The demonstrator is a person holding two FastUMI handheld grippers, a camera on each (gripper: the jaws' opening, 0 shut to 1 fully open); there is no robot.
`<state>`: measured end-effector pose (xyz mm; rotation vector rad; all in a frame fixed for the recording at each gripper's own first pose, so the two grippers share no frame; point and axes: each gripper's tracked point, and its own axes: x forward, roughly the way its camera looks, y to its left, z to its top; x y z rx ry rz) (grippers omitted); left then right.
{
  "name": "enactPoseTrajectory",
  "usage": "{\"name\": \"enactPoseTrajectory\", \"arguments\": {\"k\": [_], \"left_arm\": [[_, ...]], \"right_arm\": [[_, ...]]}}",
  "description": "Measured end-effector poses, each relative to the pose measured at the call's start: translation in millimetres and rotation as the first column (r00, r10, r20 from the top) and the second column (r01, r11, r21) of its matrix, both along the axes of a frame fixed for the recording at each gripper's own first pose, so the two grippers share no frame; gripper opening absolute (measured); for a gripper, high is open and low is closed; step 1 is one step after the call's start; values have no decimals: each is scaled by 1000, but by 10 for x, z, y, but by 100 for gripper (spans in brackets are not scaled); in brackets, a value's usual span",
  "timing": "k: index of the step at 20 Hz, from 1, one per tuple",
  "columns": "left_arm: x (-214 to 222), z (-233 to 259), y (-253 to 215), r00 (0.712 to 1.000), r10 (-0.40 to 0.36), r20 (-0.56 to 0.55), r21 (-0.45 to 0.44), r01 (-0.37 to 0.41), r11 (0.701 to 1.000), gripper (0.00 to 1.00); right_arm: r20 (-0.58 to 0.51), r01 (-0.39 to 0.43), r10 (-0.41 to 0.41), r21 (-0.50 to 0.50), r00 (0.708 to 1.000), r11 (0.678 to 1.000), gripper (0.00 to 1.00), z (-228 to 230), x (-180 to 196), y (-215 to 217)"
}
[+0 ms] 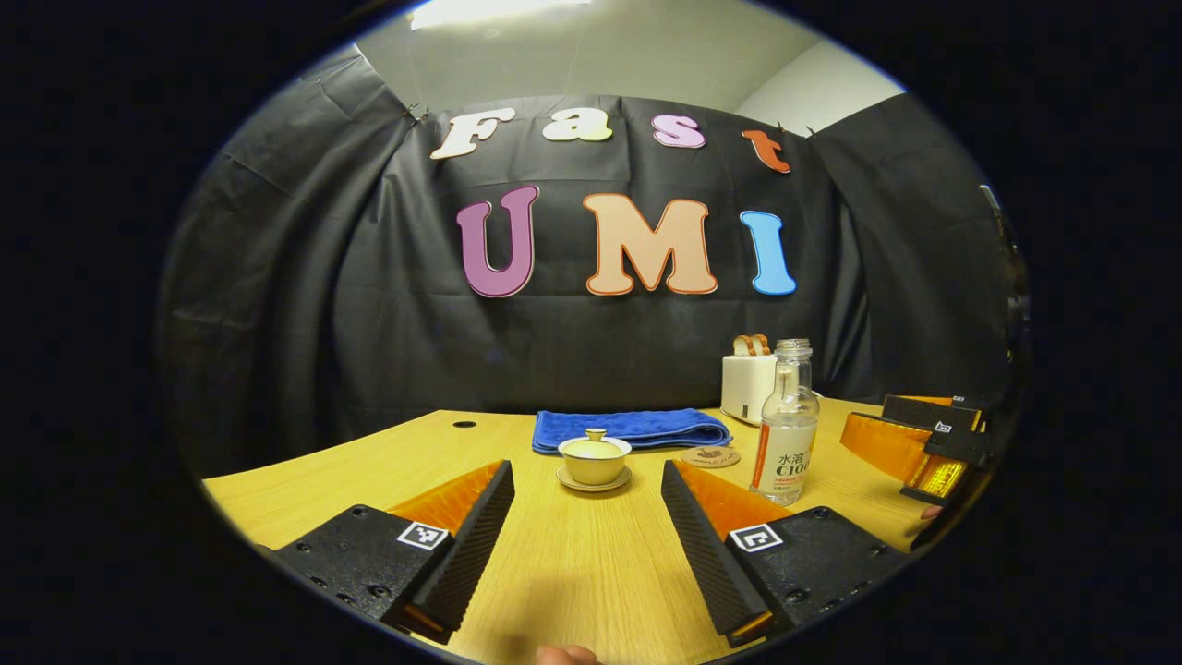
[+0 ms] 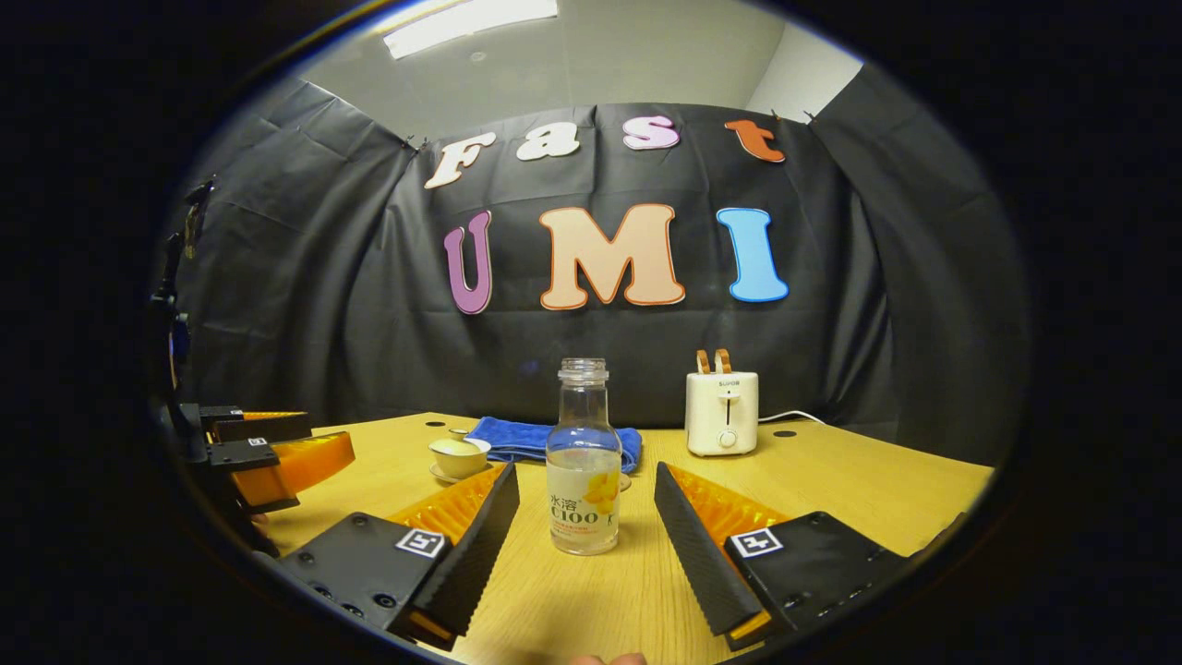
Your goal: Open the teacup lid with one hand, grasp the water bottle and pour water into the teacup with the other hand; after pouring, place the water bottle on the coaster and then close the teacup lid.
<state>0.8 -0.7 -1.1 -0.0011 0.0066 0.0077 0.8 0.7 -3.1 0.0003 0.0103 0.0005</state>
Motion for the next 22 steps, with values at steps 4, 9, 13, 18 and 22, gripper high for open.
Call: {"name": "enactPoseTrajectory", "arguments": {"k": [4,9,13,18,22], "left_arm": [[0,-4,4,1000,3,-4,0,-3,1000,94],[0,-18,11,1000,3,-10,1,-3,1000,94],[3,-25,11,1000,6,-13,1,-6,1000,94],[22,-56,16,999,16,-48,-1,-16,1000,94],[94,-128,6,997,8,-74,-2,-8,1000,94]], "right_arm": [[-14,-3,3,1,1000,1000,94,-10,3,4],[-16,-3,3,1,1000,1000,94,-17,11,2],[-16,-4,4,1,1000,1000,95,-19,8,-1],[-17,-4,4,1,1000,1000,95,-18,17,2],[-18,-3,3,2,1000,1000,94,-21,11,1]]}}
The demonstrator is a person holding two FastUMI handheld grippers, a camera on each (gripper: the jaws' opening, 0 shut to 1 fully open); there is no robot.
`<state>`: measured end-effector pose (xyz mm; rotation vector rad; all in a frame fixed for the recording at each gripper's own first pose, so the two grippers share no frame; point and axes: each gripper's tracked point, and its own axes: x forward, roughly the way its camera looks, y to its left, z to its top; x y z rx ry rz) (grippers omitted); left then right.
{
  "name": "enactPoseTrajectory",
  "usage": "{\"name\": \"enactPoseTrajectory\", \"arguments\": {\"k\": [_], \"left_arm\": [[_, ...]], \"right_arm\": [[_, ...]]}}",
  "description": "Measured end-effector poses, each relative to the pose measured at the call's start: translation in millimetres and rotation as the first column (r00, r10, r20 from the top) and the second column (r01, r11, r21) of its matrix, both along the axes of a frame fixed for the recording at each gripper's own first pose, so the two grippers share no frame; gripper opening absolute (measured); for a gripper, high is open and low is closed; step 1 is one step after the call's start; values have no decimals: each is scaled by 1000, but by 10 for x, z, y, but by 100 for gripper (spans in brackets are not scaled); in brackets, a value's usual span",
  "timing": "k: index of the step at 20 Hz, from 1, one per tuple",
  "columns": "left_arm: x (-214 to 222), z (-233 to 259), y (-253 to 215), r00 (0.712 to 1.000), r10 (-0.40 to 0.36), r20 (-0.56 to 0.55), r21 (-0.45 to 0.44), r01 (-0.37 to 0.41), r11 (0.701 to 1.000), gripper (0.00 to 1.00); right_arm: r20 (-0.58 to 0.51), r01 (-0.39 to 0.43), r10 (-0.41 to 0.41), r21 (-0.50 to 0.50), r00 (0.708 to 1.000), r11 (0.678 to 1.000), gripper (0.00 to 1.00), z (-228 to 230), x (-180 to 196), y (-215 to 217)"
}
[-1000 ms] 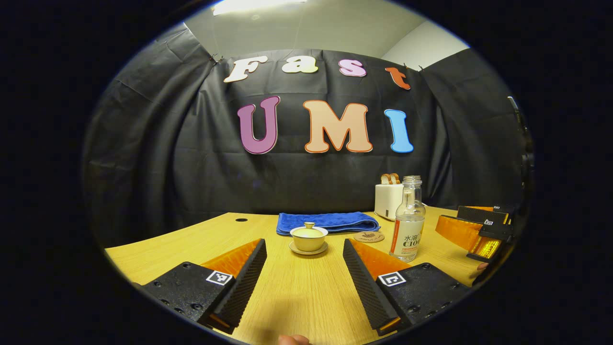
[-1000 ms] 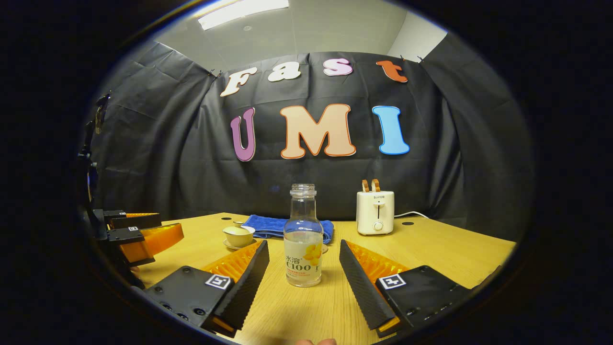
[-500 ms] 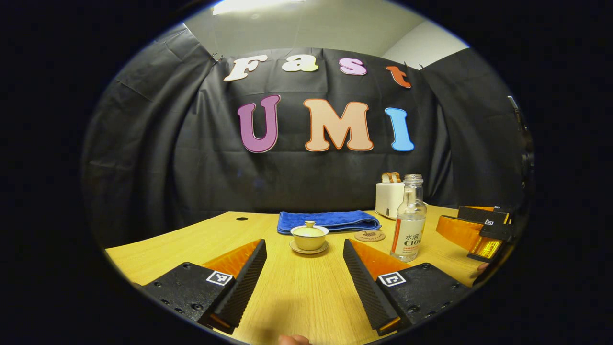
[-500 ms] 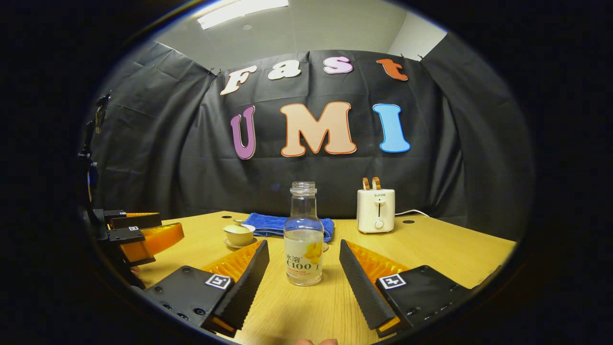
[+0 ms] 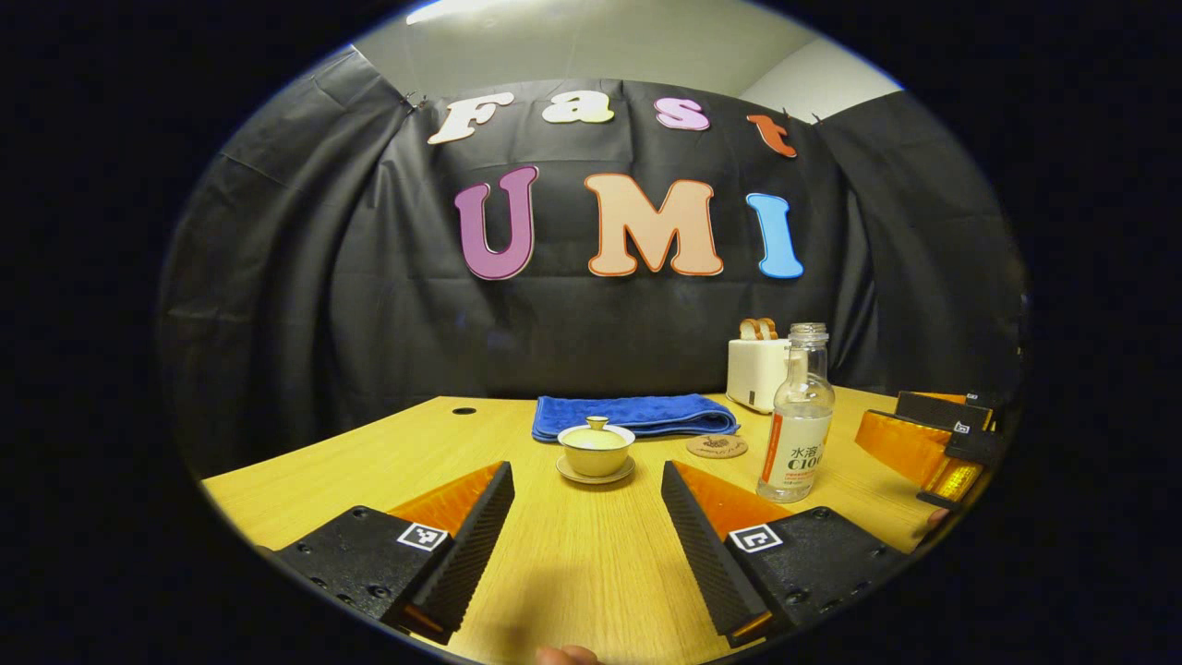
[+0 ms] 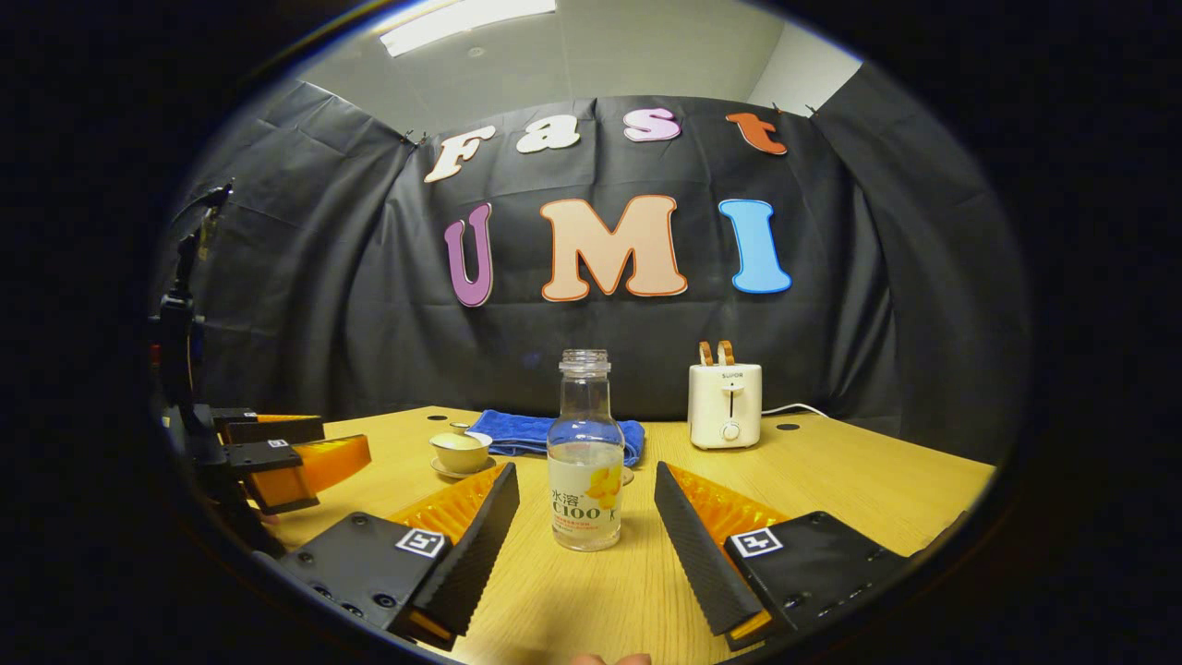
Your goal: Open the teacup lid with one hand, grasp the water bottle and pour water into the teacup with the other hand; after pouring, place the water bottle on the coaster and then close the teacup lid.
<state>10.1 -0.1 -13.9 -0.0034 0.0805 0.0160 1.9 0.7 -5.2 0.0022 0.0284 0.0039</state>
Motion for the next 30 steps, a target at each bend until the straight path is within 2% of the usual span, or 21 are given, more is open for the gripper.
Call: {"name": "enactPoseTrajectory", "arguments": {"k": [2,4,8,9,12,15,18,22,28,30], "left_arm": [[73,-16,-25,1000,-1,0,0,1,1000,94],[434,18,-38,1000,-4,1,0,4,1000,94],[717,-36,-16,1000,0,0,0,0,1000,94],[805,-53,-5,1000,4,-3,1,-4,1000,94],[1058,-88,48,1000,15,-3,3,-15,1000,94],[1410,-132,-12,999,-46,-2,-1,46,999,94],[1617,-162,17,998,-62,-16,25,62,998,94],[1794,-279,34,994,-74,-79,96,82,992,94],[1923,-407,55,986,-72,-154,126,92,988,95],[1963,-396,93,986,-58,-154,132,78,988,93]], "right_arm": [[2,0,0,0,1000,1000,94,4,0,0],[4,0,0,0,1000,1000,94,10,-3,-2],[6,-1,1,0,1000,1000,96,17,-5,1],[4,-3,3,1,1000,1000,94,9,-4,6],[3,-7,7,1,1000,1000,94,6,-5,10],[-5,-4,4,2,1000,1000,94,-1,-1,-20],[-28,13,-13,4,1000,1000,96,-36,20,-146],[-11,41,-41,0,999,999,95,-1,18,-322],[-3,42,-42,0,999,999,94,20,-2,-411],[2,40,-40,-1,999,999,95,29,-5,-411]]}}
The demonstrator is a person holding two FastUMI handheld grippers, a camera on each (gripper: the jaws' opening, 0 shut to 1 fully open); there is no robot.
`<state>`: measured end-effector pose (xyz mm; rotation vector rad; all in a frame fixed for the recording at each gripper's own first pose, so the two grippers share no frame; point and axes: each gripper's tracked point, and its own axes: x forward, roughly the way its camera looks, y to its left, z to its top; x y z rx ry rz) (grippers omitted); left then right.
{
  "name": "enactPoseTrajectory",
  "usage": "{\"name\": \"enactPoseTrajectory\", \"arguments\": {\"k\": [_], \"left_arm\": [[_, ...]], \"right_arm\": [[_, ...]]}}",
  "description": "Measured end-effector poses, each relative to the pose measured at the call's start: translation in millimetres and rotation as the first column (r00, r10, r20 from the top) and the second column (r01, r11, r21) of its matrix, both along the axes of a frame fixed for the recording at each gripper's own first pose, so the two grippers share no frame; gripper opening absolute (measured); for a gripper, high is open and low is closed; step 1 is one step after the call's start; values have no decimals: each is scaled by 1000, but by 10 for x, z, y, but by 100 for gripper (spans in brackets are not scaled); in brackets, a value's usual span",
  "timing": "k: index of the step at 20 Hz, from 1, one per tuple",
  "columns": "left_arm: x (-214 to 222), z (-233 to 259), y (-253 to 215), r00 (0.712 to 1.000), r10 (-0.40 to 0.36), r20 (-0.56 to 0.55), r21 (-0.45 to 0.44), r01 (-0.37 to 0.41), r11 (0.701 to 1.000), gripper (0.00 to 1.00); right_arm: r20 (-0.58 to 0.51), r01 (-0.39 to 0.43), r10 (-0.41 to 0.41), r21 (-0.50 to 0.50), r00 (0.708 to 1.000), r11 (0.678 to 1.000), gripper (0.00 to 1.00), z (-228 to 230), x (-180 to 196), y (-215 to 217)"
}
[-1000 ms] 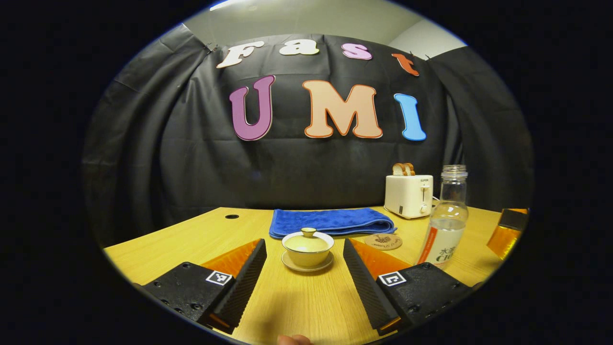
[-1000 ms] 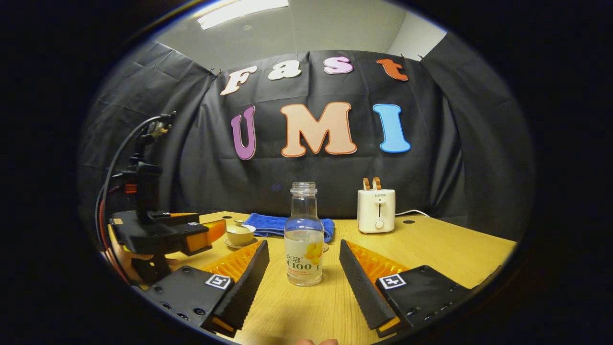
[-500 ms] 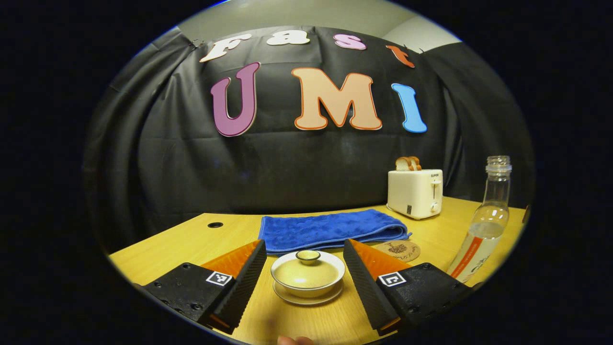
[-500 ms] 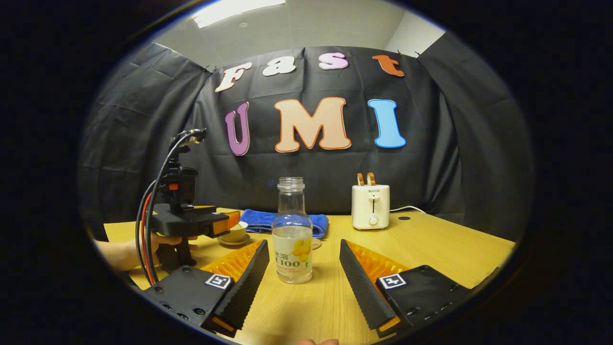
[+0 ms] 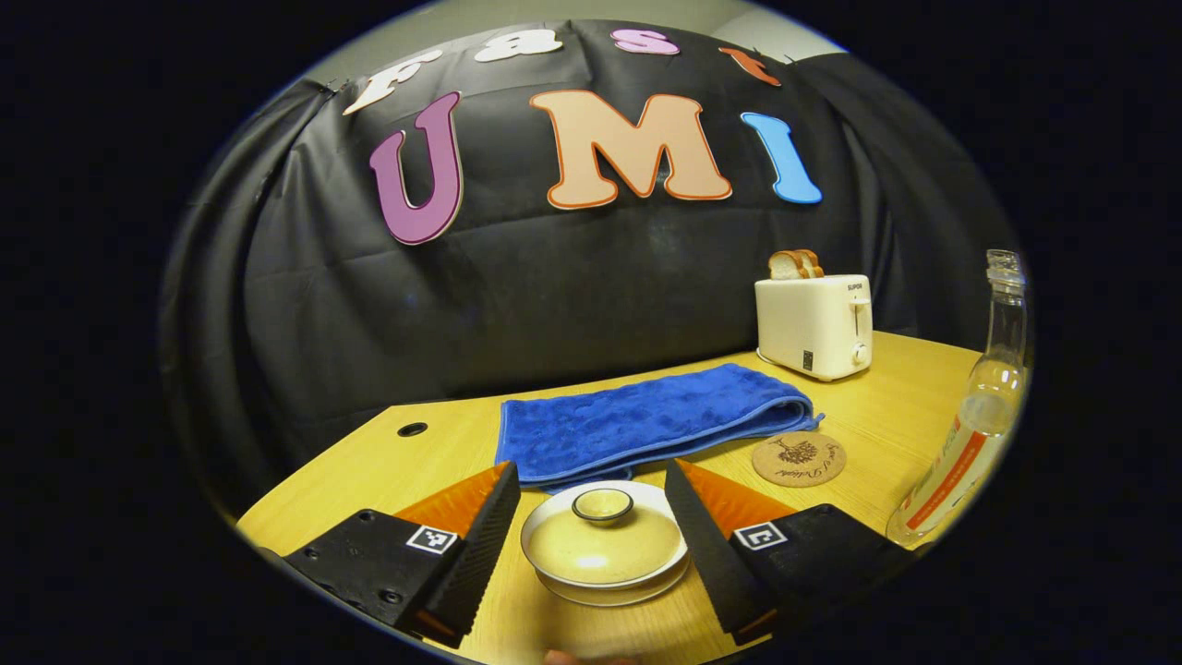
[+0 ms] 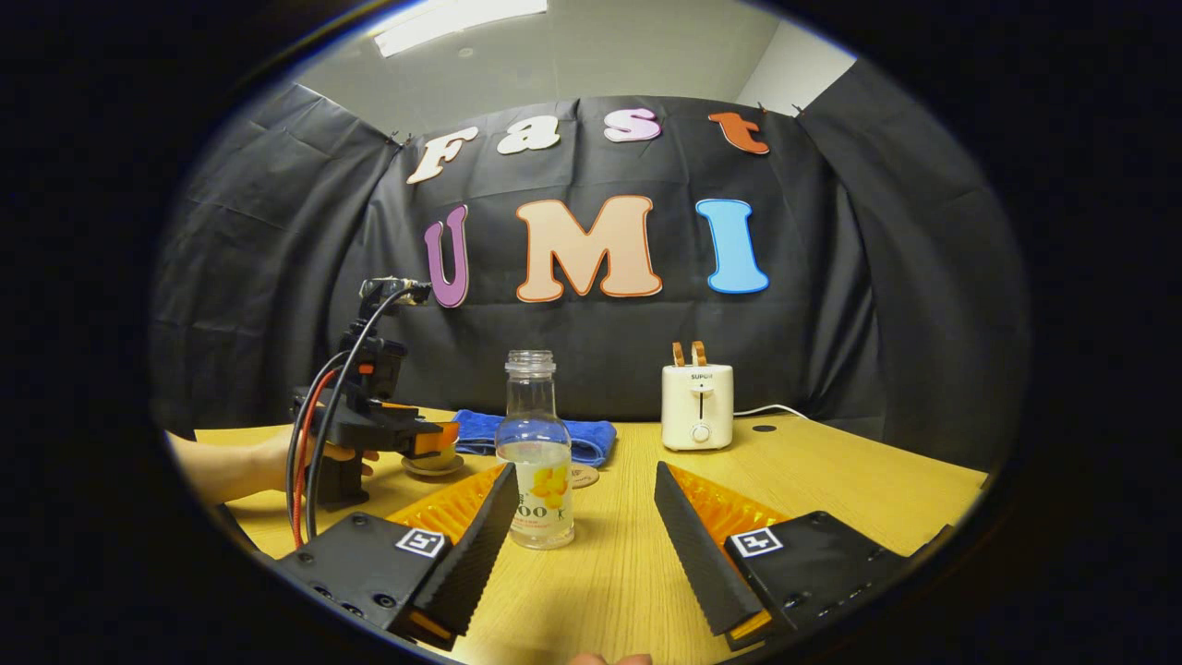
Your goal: Open the teacup lid with one hand, grasp the water bottle and pour water into the teacup with the other hand; after pouring, place the water bottle on the coaster and then close the teacup lid.
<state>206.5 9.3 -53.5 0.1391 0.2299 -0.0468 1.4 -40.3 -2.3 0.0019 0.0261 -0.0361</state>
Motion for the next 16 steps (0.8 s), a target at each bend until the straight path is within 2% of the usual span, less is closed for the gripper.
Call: {"name": "enactPoseTrajectory", "arguments": {"k": [4,10,12,14,16], "left_arm": [[57,-34,2,1000,4,-7,14,-4,1000,63],[71,-76,-44,1000,-18,-22,1,18,1000,47],[77,-79,-60,999,-22,-29,5,22,1000,32],[86,-98,-88,999,-34,-37,2,34,999,35],[85,-89,-79,999,-30,-32,-4,30,1000,31]], "right_arm": [[-8,5,-5,1,1000,1000,95,-14,1,-24],[-12,15,-15,0,1000,1000,95,-23,13,-61],[-13,17,-17,0,1000,1000,95,-25,10,-70],[-14,19,-19,0,1000,1000,95,-27,12,-79],[-14,21,-21,0,1000,1000,94,-22,11,-86]]}}
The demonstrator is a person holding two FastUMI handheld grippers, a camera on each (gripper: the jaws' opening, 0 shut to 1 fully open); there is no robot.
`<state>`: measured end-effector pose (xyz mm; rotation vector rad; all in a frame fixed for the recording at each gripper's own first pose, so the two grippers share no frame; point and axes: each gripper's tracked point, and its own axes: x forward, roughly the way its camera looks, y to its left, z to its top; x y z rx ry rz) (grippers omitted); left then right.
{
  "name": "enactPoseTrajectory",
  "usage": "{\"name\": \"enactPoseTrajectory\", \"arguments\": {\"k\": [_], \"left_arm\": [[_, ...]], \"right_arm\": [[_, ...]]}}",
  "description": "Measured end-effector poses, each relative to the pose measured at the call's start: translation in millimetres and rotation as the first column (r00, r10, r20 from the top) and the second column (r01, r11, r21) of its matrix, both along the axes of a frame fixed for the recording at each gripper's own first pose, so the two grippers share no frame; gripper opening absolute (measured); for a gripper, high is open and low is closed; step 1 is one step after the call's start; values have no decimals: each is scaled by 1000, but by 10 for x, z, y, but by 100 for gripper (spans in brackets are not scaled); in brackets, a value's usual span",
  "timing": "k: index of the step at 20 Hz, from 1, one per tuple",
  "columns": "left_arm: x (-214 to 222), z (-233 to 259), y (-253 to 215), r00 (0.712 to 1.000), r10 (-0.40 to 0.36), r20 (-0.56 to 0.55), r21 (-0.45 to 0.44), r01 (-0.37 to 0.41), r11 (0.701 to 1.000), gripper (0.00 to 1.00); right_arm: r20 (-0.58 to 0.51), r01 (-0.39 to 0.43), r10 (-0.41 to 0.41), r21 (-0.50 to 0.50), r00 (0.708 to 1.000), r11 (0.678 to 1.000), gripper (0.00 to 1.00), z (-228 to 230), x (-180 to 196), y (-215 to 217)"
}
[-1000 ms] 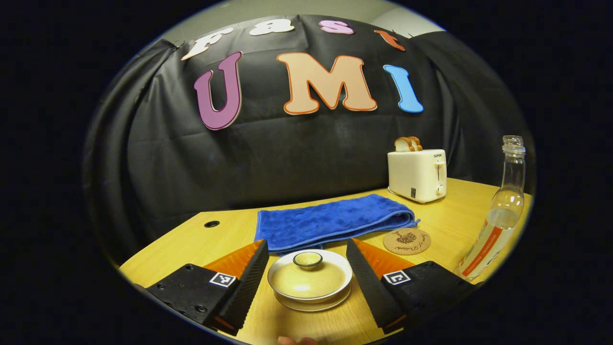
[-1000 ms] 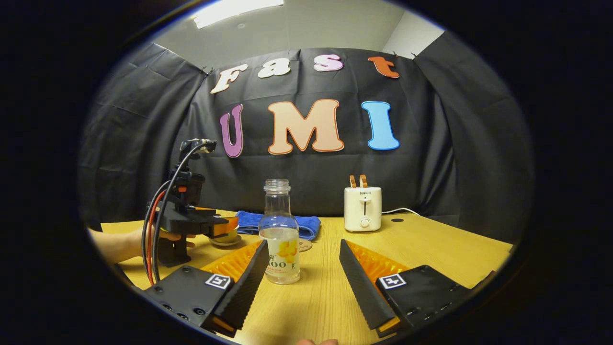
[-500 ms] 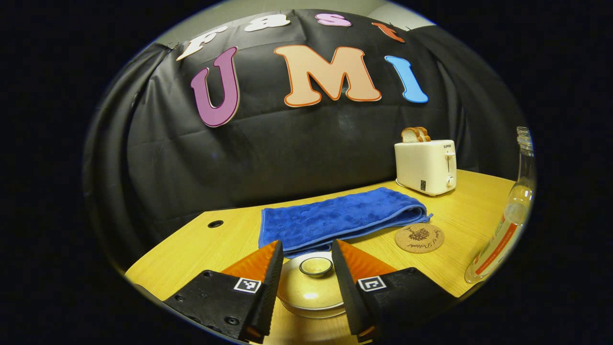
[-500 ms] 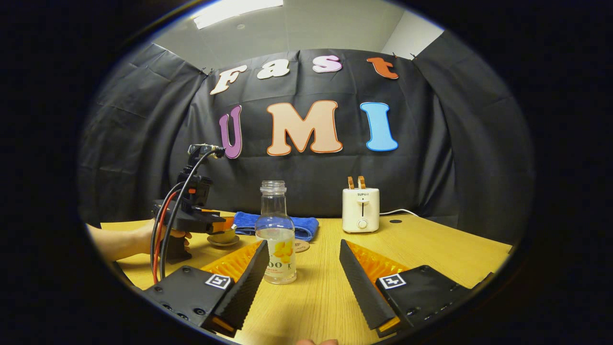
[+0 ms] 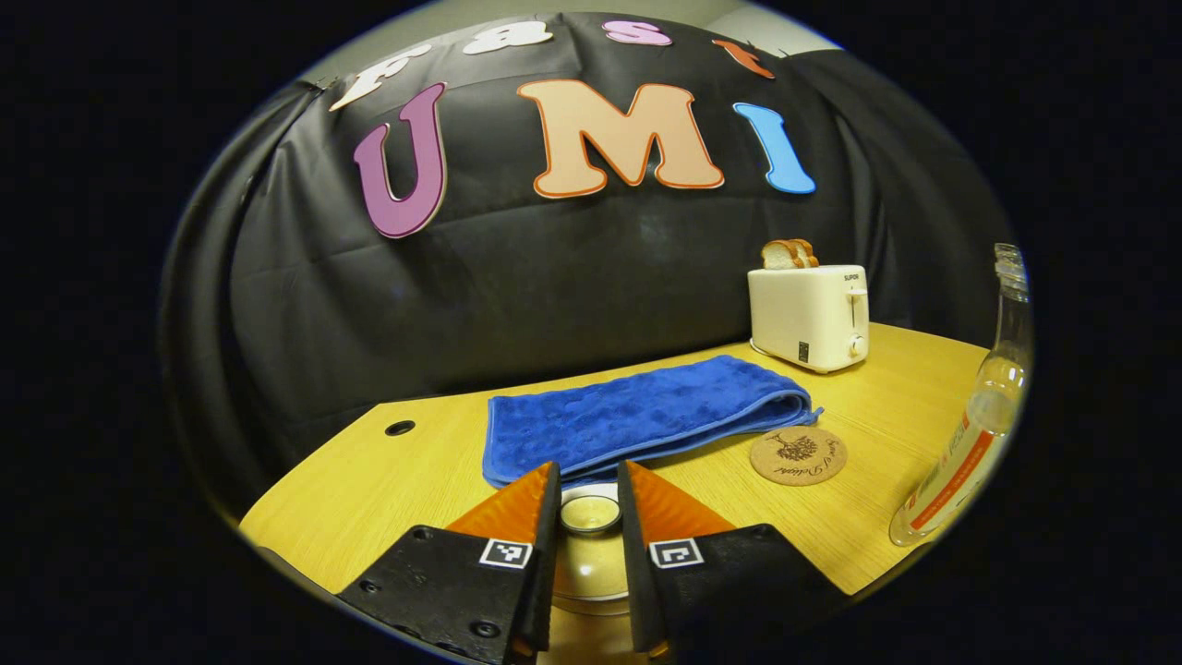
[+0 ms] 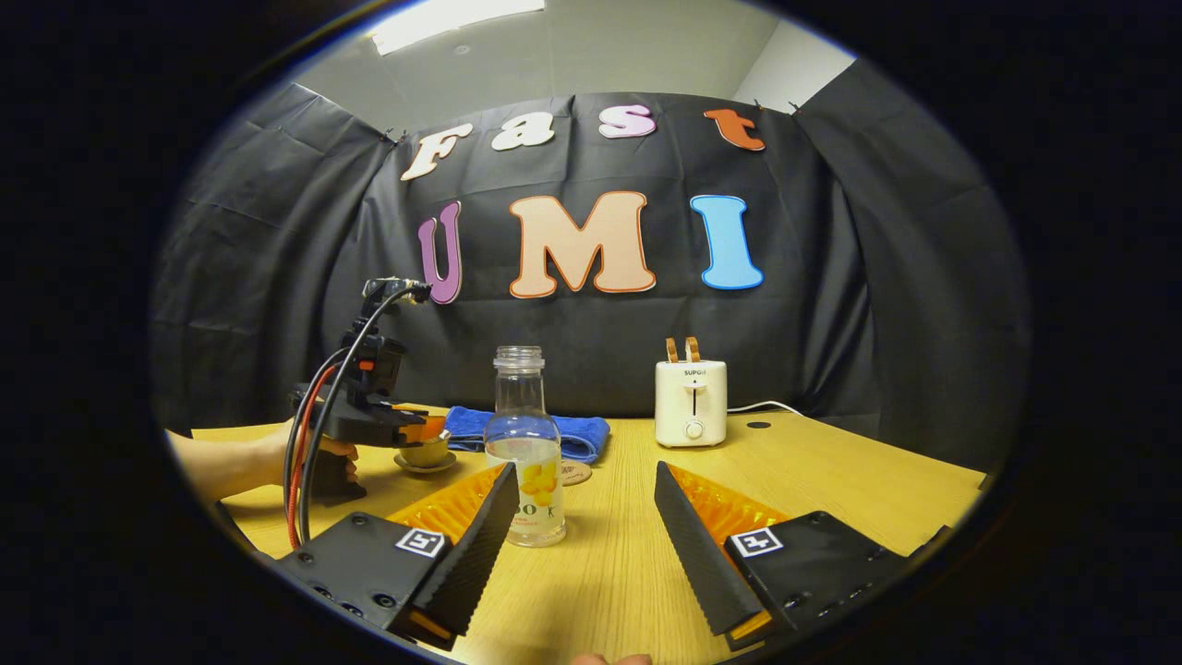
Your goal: Open the teacup lid with one hand, grasp the water bottle and pour water into the teacup with the other hand; after pouring, place the water bottle on the coaster and then close the teacup lid.
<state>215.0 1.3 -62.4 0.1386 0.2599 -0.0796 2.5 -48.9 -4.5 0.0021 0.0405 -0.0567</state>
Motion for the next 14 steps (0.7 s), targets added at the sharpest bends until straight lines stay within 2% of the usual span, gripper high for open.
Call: {"name": "enactPoseTrajectory", "arguments": {"k": [3,6,7,10,14], "left_arm": [[-24,5,3,1000,3,3,-7,-3,1000,28],[-57,20,12,1000,1,13,-31,-1,1000,27],[-71,42,23,1000,5,21,-41,-4,999,25],[-158,183,97,995,35,98,-74,-28,997,25],[-337,309,159,982,66,177,-127,-43,991,23]], "right_arm": [[-2,3,-3,1,1000,1000,96,-2,3,-10],[-3,4,-4,0,1000,1000,94,-9,5,-13],[-6,4,-4,0,1000,1000,96,-12,8,-12],[-12,3,-3,1,1000,1000,94,-27,21,-13],[-45,-20,20,8,999,1000,95,-101,62,31]]}}
